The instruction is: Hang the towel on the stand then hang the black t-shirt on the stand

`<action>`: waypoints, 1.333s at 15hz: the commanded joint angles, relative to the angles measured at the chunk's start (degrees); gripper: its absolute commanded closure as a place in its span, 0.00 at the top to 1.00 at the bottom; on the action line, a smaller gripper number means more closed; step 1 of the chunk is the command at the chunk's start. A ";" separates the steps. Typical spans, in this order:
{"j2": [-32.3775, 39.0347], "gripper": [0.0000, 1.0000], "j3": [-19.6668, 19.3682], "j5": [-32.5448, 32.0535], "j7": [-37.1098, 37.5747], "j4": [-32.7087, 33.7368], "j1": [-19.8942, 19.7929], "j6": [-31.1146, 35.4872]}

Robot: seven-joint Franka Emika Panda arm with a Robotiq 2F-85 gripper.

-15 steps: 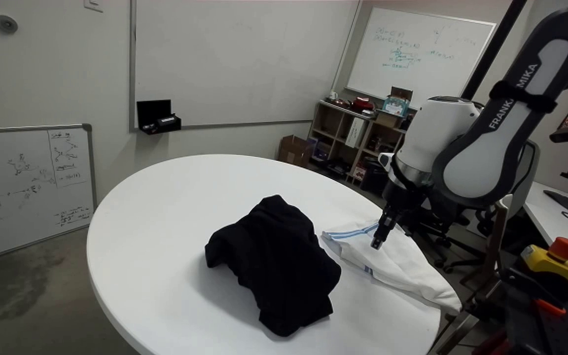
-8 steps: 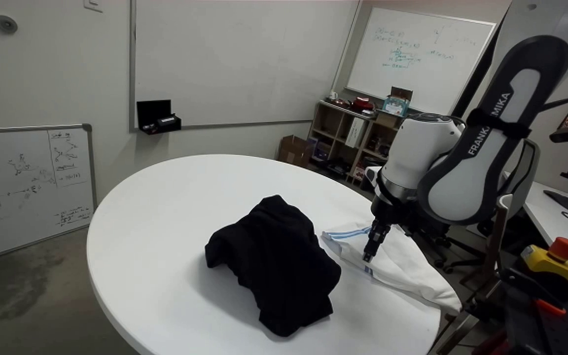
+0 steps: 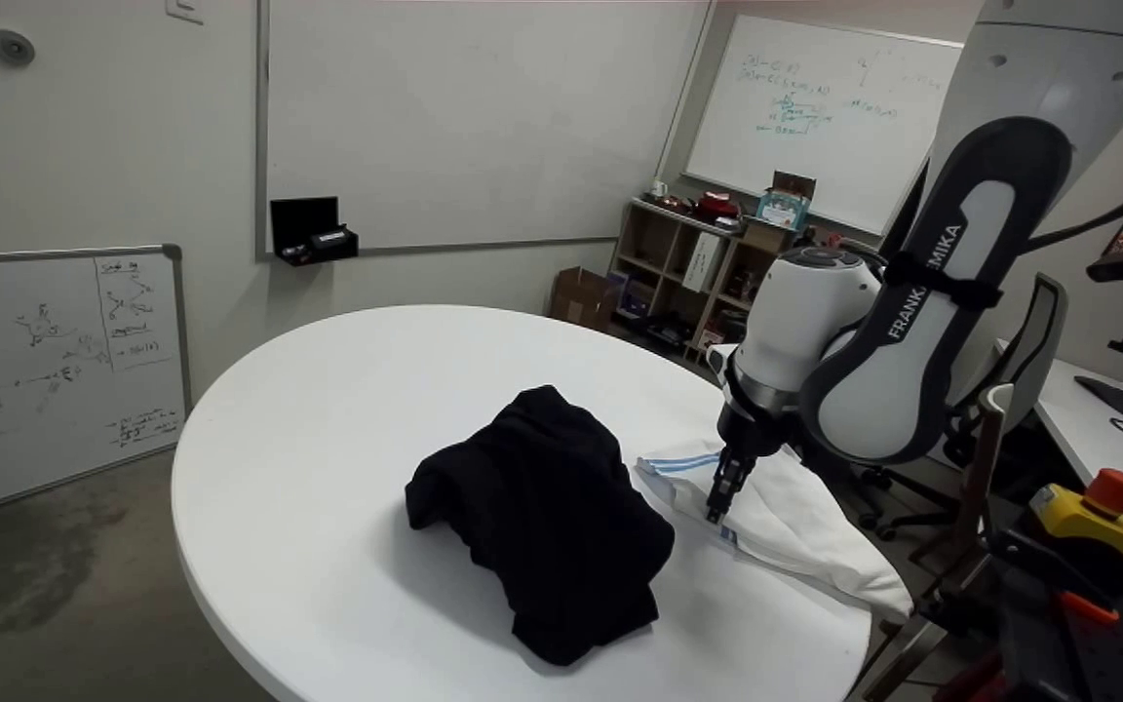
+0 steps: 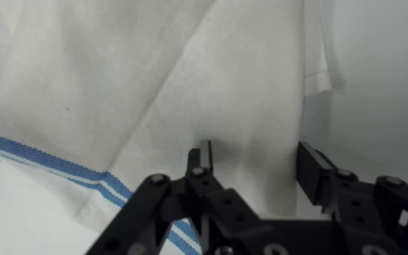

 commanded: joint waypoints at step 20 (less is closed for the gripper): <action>-18.59 0.00 5.22 -2.20 -7.81 -12.64 -14.21 -0.86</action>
